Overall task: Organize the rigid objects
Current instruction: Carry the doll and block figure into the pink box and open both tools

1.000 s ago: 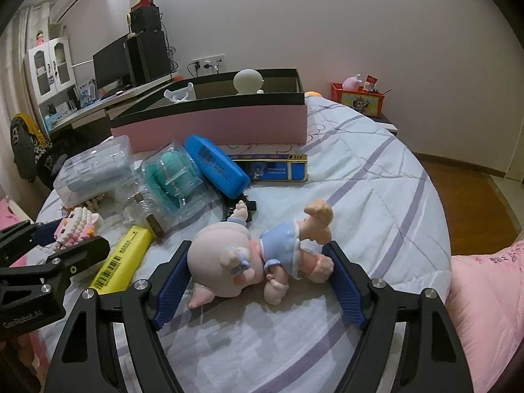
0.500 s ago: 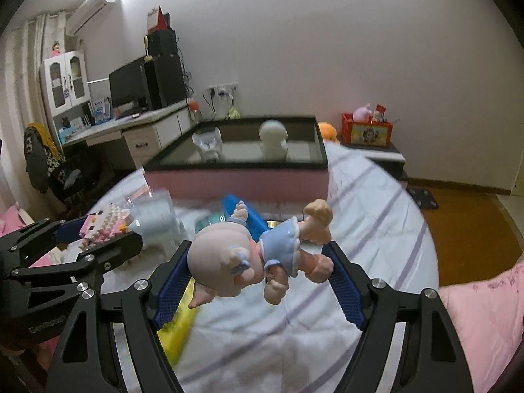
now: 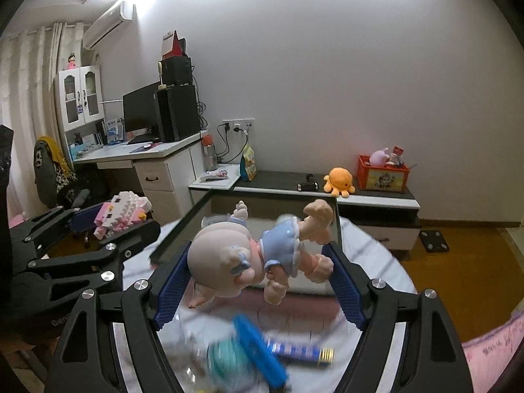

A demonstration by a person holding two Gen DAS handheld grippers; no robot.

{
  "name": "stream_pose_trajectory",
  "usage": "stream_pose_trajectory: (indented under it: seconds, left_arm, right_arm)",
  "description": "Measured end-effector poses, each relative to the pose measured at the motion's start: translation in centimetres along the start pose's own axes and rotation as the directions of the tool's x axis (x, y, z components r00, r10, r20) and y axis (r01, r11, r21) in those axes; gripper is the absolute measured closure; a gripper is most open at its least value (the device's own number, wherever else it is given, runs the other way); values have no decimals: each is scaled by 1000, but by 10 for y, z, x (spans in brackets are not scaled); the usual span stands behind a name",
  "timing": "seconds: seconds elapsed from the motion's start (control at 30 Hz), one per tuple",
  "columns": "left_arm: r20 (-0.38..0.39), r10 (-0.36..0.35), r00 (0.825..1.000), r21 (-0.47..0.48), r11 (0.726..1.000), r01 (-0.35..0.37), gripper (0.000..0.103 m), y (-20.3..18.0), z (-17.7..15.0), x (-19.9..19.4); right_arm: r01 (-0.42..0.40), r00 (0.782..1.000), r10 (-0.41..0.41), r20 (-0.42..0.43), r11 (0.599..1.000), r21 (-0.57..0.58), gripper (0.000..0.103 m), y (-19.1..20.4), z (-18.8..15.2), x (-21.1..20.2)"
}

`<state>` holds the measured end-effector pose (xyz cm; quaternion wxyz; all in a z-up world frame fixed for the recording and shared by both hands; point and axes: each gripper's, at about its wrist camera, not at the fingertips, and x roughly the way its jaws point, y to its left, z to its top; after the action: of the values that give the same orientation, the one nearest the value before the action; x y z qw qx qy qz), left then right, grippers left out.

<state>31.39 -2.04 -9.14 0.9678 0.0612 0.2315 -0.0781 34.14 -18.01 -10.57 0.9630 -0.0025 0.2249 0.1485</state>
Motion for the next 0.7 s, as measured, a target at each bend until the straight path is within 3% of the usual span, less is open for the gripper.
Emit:
stream_pose_trajectory:
  seconds: [0.3,0.5,0.6,0.7]
  left_arm:
    - [-122,-29,992,11,999,31,43,26,46,99]
    - [-280,-21,960,31,999,31,43,26,45,176]
    - [-318,-40,947,55,997,61,43,11,32,183]
    - [-312,-54,948,87,993,85,43,2,18,169]
  right_arm:
    - [11,997,-12,-76,1000,-8,23,-22,49,83]
    - [41,975,-37,-218,999,17,23,-45,45,151]
    - [51,961,-39,-275,998,34,23,-53,31,166]
    - [22,959,-10,-284,999,36,23,-54,20,155]
